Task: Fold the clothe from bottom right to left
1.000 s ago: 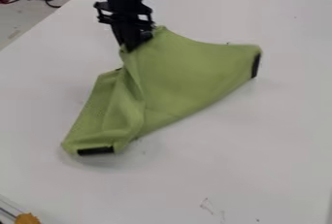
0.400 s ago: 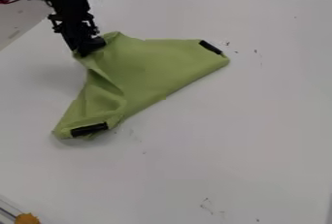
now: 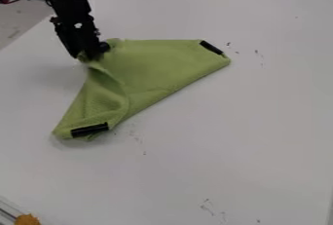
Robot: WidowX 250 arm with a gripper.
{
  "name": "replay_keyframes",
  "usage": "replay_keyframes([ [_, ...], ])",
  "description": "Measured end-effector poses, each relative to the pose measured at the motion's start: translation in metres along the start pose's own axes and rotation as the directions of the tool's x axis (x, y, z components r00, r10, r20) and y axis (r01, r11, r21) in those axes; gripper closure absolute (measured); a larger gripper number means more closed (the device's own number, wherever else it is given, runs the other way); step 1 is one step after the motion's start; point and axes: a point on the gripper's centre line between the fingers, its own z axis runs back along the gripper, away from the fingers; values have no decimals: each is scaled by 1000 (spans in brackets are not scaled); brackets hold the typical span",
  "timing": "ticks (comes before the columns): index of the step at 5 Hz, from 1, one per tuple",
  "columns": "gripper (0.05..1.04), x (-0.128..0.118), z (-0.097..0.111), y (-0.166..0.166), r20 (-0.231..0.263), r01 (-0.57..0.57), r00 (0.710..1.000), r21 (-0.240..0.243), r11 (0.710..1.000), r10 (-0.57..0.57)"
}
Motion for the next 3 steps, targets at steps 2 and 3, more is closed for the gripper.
replay_keyframes([
  [2, 81, 2, 38, -25, -45, -2, 999, 209, 978, 12],
  [3, 83, 9, 48, -46, -79, 27, 997, 275, 961, -6],
])
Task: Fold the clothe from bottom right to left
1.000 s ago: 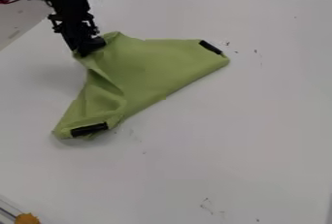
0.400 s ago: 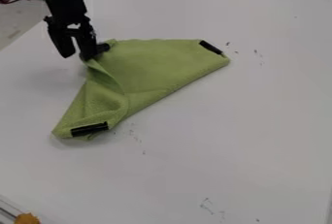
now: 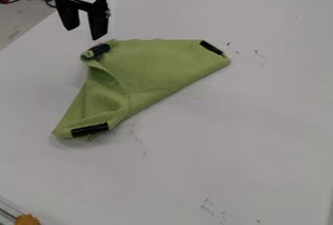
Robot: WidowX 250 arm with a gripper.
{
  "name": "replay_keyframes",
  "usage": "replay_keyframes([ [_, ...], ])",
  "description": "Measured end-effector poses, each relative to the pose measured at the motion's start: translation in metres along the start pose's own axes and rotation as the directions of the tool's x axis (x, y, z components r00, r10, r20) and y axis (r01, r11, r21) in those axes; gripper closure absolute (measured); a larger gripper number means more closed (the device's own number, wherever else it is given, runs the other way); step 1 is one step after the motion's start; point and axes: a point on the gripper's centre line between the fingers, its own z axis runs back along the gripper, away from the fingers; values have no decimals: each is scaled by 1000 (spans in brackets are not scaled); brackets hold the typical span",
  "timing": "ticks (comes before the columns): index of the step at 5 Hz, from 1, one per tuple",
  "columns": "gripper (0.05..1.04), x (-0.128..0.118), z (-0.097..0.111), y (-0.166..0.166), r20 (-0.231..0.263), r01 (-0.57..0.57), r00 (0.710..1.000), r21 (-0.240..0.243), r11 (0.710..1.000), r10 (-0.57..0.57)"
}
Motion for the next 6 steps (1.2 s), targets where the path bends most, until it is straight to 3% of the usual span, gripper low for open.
replay_keyframes([
  [1, 83, 11, 4, -30, -17, 28, 999, -7, 1000, -28],
  [2, 83, 13, -10, -72, -52, -99, 994, -36, 994, 97],
  [3, 83, 16, -7, -108, -30, -257, 966, -76, 964, 255],
  [4, 83, 24, -4, -139, -39, -371, 928, -74, 926, 369],
  [6, 83, 38, -2, -185, -7, -362, 932, -47, 931, 362],
])
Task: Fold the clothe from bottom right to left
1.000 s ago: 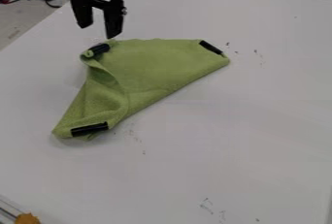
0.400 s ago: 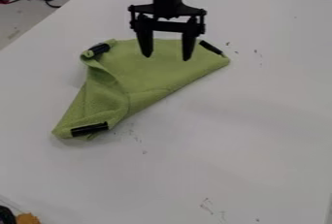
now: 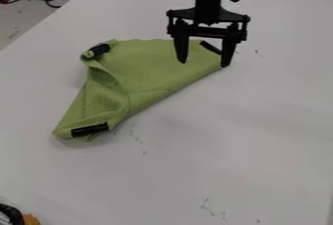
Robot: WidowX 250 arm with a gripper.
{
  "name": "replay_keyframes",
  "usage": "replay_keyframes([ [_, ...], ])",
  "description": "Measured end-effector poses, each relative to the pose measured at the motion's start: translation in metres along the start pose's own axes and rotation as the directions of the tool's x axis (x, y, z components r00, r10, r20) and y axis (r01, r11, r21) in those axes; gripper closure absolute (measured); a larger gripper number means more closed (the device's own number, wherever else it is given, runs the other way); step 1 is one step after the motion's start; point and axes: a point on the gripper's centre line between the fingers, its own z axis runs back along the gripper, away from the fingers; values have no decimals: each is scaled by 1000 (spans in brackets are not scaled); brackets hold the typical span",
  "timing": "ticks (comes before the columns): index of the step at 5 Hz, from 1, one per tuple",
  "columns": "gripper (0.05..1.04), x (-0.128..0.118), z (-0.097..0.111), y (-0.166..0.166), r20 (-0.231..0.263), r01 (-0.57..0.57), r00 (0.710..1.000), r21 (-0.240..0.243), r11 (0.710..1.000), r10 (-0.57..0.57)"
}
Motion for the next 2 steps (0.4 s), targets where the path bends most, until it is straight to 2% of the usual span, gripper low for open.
replay_keyframes([
  [1, 83, -8, 8, -32, 31, 0, 1000, 43, 999, -2],
  [2, 83, -12, 0, -50, 10, -8, 1000, 75, 997, 7],
])
